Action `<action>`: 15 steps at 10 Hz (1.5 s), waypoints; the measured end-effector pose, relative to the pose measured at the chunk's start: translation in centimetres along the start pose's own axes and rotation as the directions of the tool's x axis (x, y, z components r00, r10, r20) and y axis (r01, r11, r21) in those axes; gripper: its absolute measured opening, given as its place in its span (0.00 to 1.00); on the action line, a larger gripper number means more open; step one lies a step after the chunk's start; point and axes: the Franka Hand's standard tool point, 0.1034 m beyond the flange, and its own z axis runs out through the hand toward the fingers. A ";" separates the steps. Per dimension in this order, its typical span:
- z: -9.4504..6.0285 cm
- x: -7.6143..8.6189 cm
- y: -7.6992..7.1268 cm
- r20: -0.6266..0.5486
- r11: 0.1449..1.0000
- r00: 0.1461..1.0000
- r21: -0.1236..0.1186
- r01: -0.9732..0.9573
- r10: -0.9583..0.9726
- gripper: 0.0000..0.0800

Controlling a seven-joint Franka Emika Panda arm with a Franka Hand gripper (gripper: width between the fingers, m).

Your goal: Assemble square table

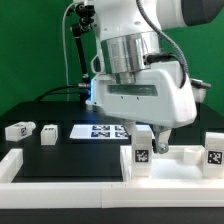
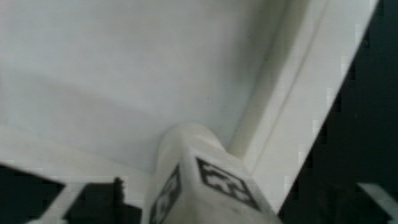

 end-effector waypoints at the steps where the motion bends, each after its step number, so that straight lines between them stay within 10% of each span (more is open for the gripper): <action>1: 0.0 0.0 0.0 -0.004 1.000 1.000 0.002 0.029 -0.029 0.78; 4: 0.0 0.3 0.1 -0.008 0.965 0.965 -0.008 0.263 -0.263 0.81; 7: -0.8 1.5 0.5 -0.018 0.743 0.743 -0.038 0.668 -0.669 0.81; 11: -0.6 1.5 0.6 -0.022 0.848 0.848 -0.039 0.529 -0.530 0.75; 12: -0.6 1.5 0.6 -0.024 0.870 0.870 -0.038 0.492 -0.493 0.36; 15: -0.6 1.4 0.5 -0.032 0.994 0.994 -0.029 0.101 -0.102 0.36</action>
Offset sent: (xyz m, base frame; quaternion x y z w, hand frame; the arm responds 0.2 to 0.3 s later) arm 0.0000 0.0000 0.0000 0.0000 0.0000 -0.1938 0.9810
